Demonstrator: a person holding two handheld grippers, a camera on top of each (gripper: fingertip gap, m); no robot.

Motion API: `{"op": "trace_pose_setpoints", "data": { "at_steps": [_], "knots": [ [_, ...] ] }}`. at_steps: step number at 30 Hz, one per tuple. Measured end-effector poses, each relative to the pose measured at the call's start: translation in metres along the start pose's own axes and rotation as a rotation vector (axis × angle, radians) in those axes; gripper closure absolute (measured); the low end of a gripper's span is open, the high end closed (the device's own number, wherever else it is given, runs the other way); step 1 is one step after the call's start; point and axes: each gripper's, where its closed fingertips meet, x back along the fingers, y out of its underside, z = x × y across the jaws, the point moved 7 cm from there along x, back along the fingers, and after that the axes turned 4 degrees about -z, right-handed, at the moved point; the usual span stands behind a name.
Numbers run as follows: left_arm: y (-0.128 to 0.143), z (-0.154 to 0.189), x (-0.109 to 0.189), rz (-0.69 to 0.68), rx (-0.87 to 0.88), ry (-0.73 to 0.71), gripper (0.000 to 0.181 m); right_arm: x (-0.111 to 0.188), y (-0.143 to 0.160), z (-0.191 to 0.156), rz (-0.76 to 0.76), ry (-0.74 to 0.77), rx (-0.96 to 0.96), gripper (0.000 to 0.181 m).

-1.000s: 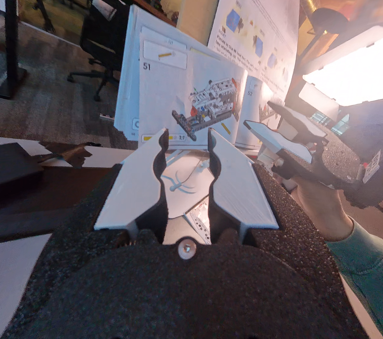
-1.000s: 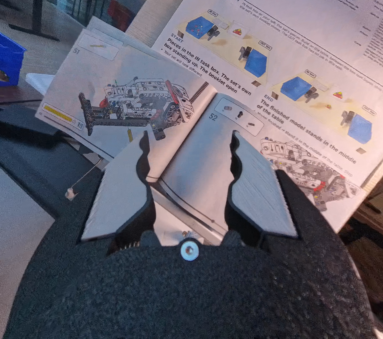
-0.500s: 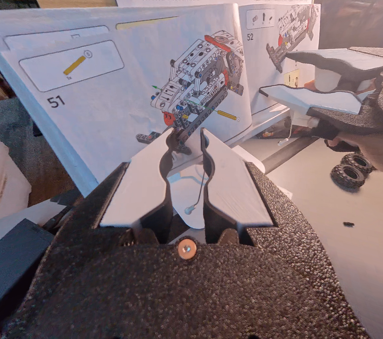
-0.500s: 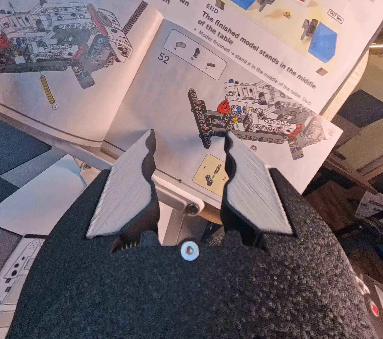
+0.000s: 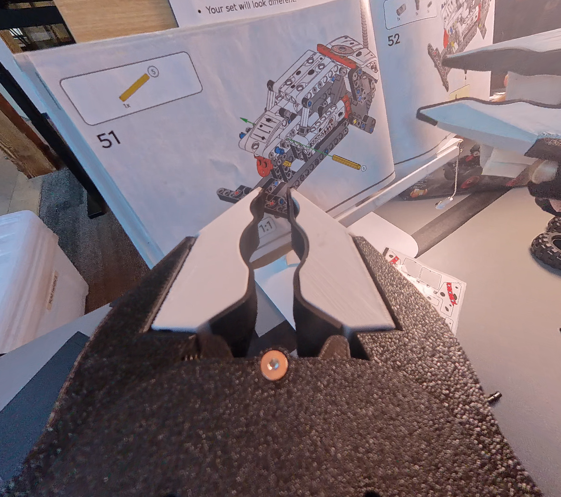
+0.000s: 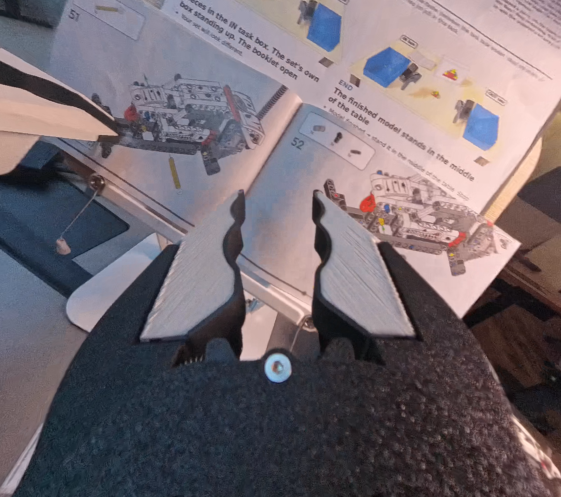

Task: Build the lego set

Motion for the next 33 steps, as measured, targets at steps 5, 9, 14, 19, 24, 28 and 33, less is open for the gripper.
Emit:
{"op": "trace_pose_setpoints", "data": {
  "at_steps": [5, 9, 14, 19, 24, 28, 33],
  "knots": [
    [-0.006, -0.003, 0.004, -0.008, -0.055, -0.013, 0.162, -0.026, -0.002, -0.02, -0.073, -0.002, 0.065, 0.134],
    [-0.002, 0.0, 0.03, 0.061, -0.002, -0.026, 0.154, -0.031, -0.001, -0.024, -0.067, 0.071, 0.089, 0.132],
    [0.052, 0.021, 0.04, 0.043, 0.314, 0.127, 0.145, -0.031, -0.001, -0.028, -0.039, 0.11, 0.095, 0.132],
    [0.093, 0.034, 0.012, -0.076, 0.274, 0.102, 0.136, -0.03, -0.002, -0.027, -0.053, 0.089, 0.084, 0.131],
    [0.102, 0.008, -0.012, -0.12, 0.368, 0.003, 0.149, -0.029, -0.002, -0.027, -0.058, 0.08, 0.091, 0.131],
    [0.099, -0.012, -0.006, -0.078, 0.497, -0.011, 0.154, -0.03, -0.001, -0.026, -0.047, 0.077, 0.078, 0.131],
    [0.096, -0.016, -0.005, 0.056, 0.898, 0.221, 0.145, -0.031, 0.0, -0.027, -0.033, 0.082, 0.05, 0.132]
  ]
}}
